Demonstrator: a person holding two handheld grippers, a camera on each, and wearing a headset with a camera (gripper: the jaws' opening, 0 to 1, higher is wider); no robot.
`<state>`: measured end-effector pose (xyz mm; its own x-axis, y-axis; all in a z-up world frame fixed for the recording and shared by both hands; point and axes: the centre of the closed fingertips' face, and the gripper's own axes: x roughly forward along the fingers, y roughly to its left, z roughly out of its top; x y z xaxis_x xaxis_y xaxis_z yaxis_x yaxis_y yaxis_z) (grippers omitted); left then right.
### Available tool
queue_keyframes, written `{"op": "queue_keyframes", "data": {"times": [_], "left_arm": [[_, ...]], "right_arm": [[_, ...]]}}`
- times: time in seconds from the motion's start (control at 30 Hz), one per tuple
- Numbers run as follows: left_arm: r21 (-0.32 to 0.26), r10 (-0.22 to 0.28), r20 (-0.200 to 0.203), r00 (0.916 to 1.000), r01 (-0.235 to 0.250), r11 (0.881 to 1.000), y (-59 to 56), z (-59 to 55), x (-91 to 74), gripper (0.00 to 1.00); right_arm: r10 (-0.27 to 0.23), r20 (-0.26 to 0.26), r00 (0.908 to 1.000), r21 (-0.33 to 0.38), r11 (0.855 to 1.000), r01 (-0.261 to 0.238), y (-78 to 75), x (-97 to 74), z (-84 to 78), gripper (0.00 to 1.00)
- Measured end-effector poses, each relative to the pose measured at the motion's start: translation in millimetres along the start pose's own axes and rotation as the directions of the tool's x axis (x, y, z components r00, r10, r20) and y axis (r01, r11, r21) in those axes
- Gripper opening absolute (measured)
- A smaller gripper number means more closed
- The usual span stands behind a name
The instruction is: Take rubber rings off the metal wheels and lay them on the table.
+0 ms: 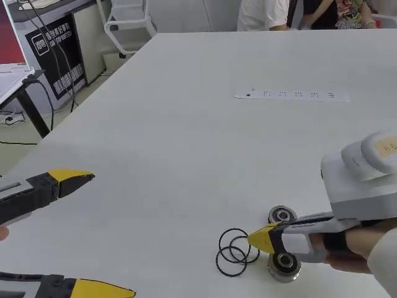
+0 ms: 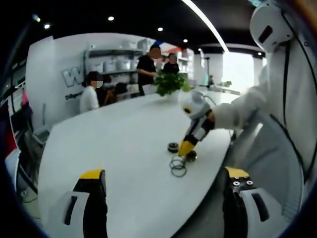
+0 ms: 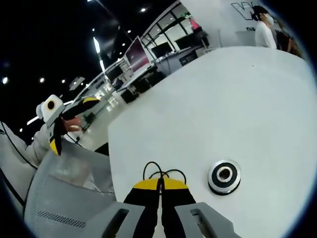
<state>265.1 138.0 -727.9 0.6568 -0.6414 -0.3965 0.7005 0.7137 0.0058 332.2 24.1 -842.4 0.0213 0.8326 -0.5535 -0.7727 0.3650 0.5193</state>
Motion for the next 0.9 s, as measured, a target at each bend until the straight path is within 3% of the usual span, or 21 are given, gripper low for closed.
{"op": "queue_keyframes", "data": {"times": [0.2, 0.37, 0.9], "left_arm": [[-0.007, 0.003, -0.001, 1.0, -0.003, 1.0, 2.7, -2.2, 1.5, 0.99], [-0.008, 0.0, -0.005, 1.0, 0.0, 1.0, 1.8, -3.4, 2.3, 0.98], [-0.009, 0.014, -0.004, 0.9999, -0.014, 1.0, 2.9, -3.7, 0.1, 0.96]], "right_arm": [[-0.043, -0.023, 0.9988, -0.007, 0.999, 0.043, -7.3, 3.4, -3.4, 0.0], [-0.045, -0.043, 0.9981, 0.015, 0.999, 0.045, -10.5, 6.6, -7.3, 0.0], [-0.084, -0.093, 0.992, -0.096, 0.993, 0.075, -10.6, 8.4, -10.1, 0.02]]}}
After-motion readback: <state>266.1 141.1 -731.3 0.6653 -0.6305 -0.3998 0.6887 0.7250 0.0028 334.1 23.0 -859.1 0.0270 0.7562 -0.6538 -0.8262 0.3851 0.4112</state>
